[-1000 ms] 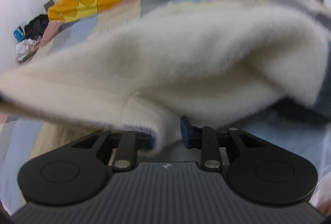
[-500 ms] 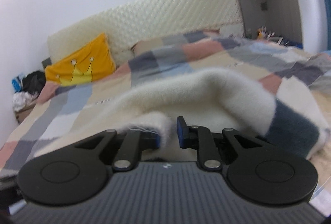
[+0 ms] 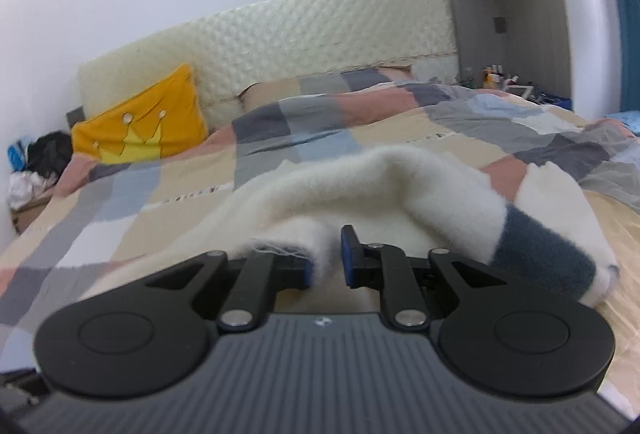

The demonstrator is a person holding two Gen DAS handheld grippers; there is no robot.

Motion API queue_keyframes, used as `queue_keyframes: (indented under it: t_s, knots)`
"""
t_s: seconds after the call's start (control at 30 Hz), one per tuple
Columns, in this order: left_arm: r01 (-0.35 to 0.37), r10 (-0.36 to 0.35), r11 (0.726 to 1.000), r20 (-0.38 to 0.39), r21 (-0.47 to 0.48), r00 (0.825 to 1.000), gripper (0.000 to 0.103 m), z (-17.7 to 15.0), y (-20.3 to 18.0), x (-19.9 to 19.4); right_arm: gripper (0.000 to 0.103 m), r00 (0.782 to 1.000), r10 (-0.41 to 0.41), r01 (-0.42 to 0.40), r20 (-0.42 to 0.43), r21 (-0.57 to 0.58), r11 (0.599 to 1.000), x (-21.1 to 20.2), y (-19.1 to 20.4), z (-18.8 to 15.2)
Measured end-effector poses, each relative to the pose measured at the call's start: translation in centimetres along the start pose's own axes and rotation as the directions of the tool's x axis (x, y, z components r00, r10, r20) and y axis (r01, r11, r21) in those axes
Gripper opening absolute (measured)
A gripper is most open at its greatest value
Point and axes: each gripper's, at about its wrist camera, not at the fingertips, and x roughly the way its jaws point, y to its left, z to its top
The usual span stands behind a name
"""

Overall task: Fold large clothes
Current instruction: 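Raise the sweater hem high with both tools, stretching it between them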

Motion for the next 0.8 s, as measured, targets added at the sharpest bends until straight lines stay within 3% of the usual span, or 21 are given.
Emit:
queue_keyframes:
  t_s: [0.1,0.17,0.37,0.47,0.8]
  knots:
    - [-0.006,0.01,0.999,0.075,-0.044,0.997,0.019,1.3,0.8,-1.1,0.013,0.999,0.016,-0.015,0.031,-0.041,0.999,-0.6,0.9,0.6]
    - [0.031,-0.014,0.994,0.158,-0.106,0.987,0.015,2.6,1.6,-2.9,0.012,0.998,0.039,-0.037,0.053,-0.045,0.998,-1.2,1.1,1.8]
    - [0.172,-0.068,0.938,0.328,-0.301,0.942,0.013,10.0,3.8,-9.7,0.01,0.98,0.126,-0.113,0.152,-0.09,0.989,-5.5,1.7,9.1]
    - [0.169,-0.046,0.943,0.391,-0.286,0.919,0.012,14.9,3.3,-13.1,0.01,0.962,0.16,-0.132,0.223,-0.136,0.982,-8.4,2.3,13.4]
    - [0.135,0.008,0.97,0.58,-0.204,0.815,0.012,27.8,1.2,-25.9,0.01,0.91,0.213,-0.147,0.357,-0.204,0.968,-16.6,3.3,26.9]
